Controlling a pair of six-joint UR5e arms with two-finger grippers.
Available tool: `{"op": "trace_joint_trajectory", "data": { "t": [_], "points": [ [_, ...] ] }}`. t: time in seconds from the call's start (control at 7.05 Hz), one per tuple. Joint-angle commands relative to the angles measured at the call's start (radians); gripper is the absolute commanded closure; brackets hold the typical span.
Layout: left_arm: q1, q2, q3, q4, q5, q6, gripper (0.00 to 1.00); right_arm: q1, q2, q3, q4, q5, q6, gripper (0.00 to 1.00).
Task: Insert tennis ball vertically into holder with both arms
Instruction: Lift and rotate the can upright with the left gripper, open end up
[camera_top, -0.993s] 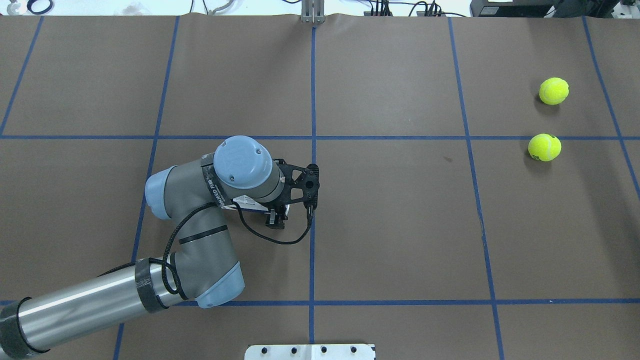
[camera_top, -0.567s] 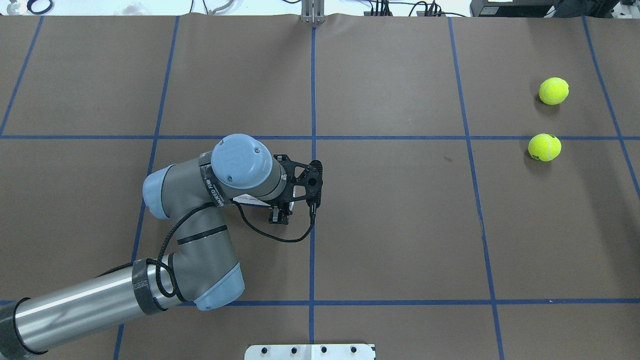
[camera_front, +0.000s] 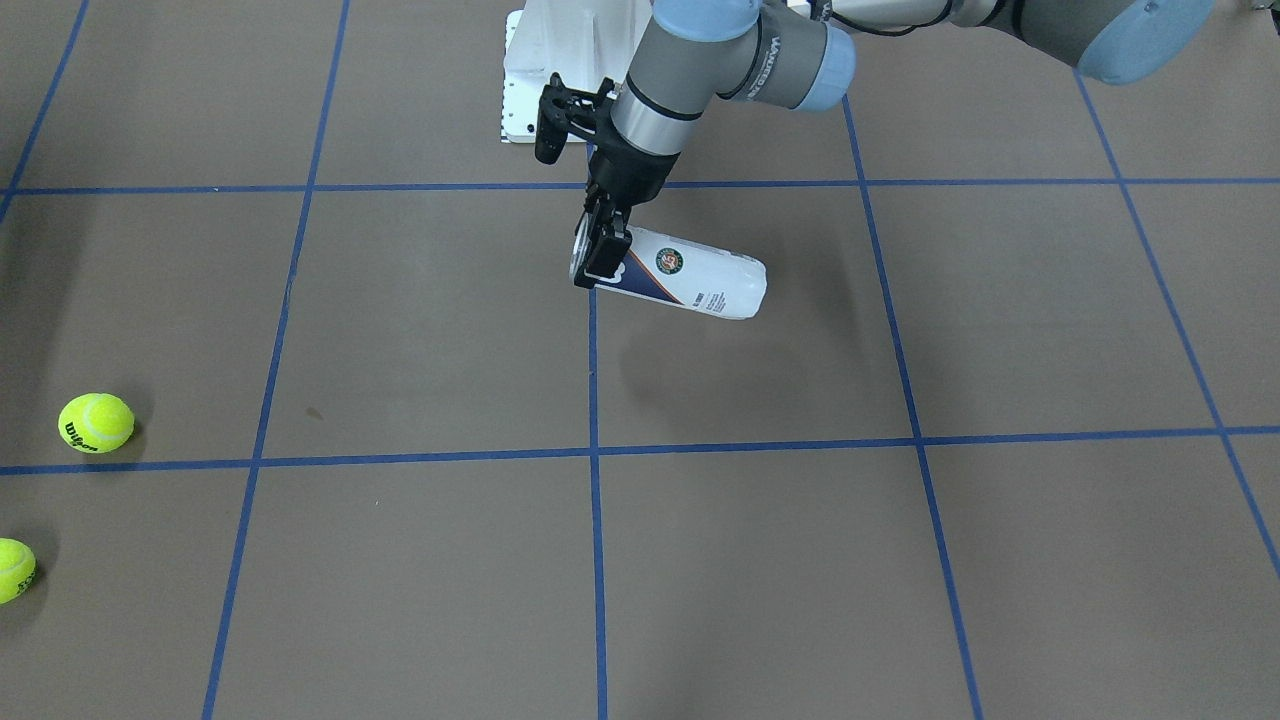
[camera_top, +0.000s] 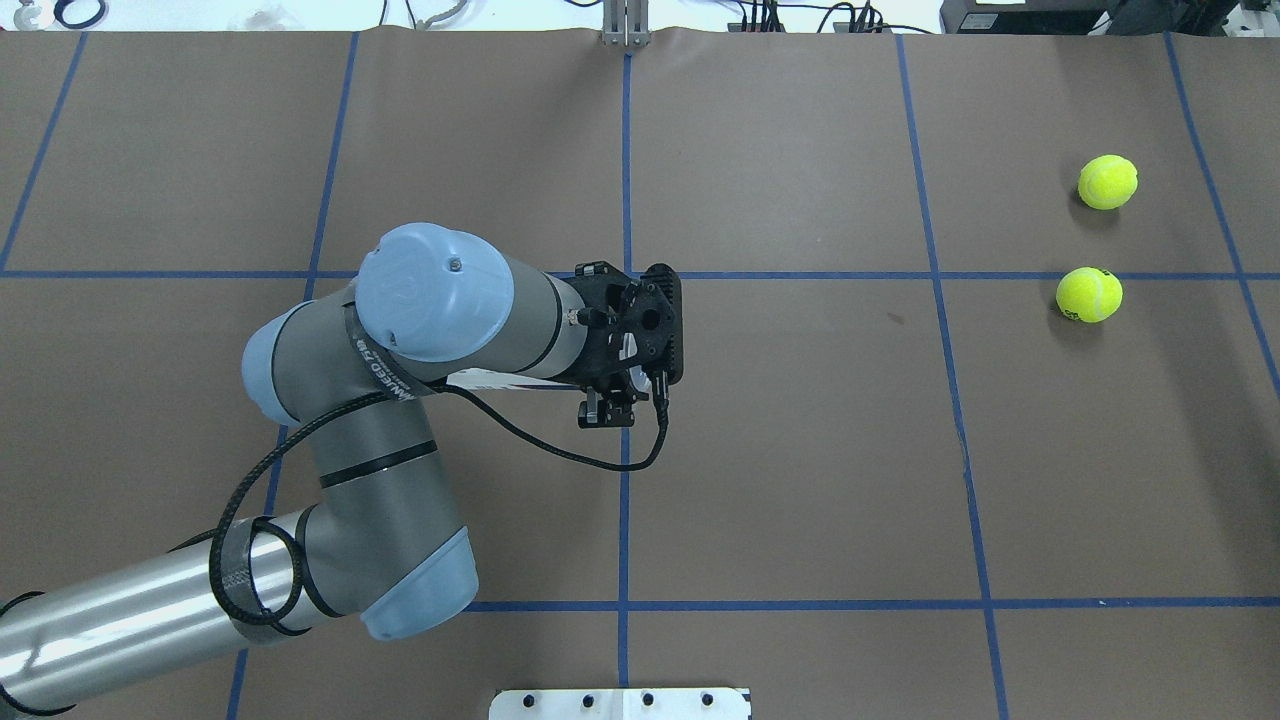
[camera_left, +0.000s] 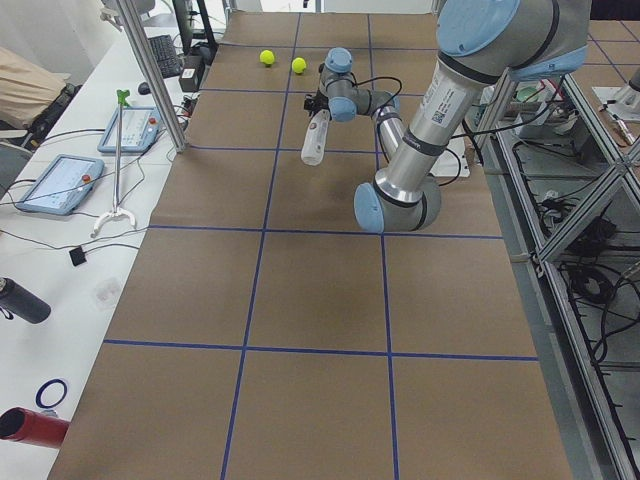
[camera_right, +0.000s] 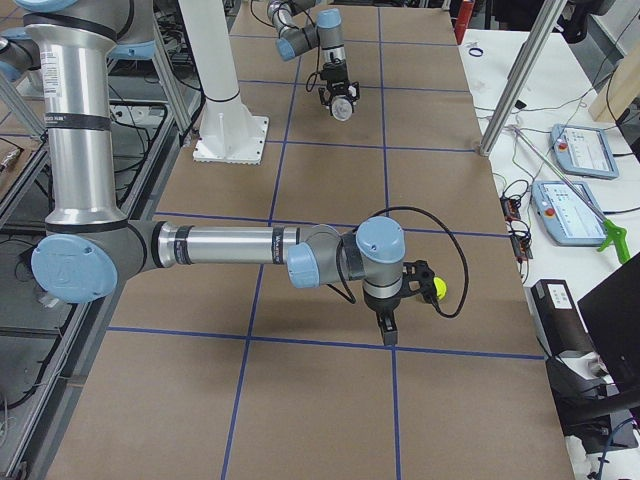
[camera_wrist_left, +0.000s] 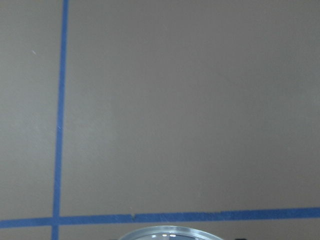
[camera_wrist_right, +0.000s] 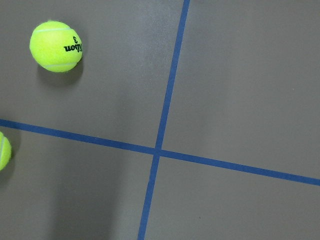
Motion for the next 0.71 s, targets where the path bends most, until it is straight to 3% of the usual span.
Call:
{"op": "trace_joint_trajectory", "data": {
  "t": [0.0, 0.28, 0.57],
  "points": [
    [-0.002, 0.0, -0.008, -0.277, 0.0, -0.243, 0.34, 0.0, 0.001, 0.002, 0.0, 0.0, 0.0, 0.0],
    [-0.007, 0.0, 0.021, -0.56, 0.029, -0.431, 0.34, 0.0, 0.0, 0.005, 0.0, 0.0, 0.0, 0.0],
    [0.005, -0.006, 0.188, -0.997, 0.165, -0.527, 0.36, 0.0, 0.001, 0.008, 0.0, 0.0, 0.0, 0.0]
  ]
}}
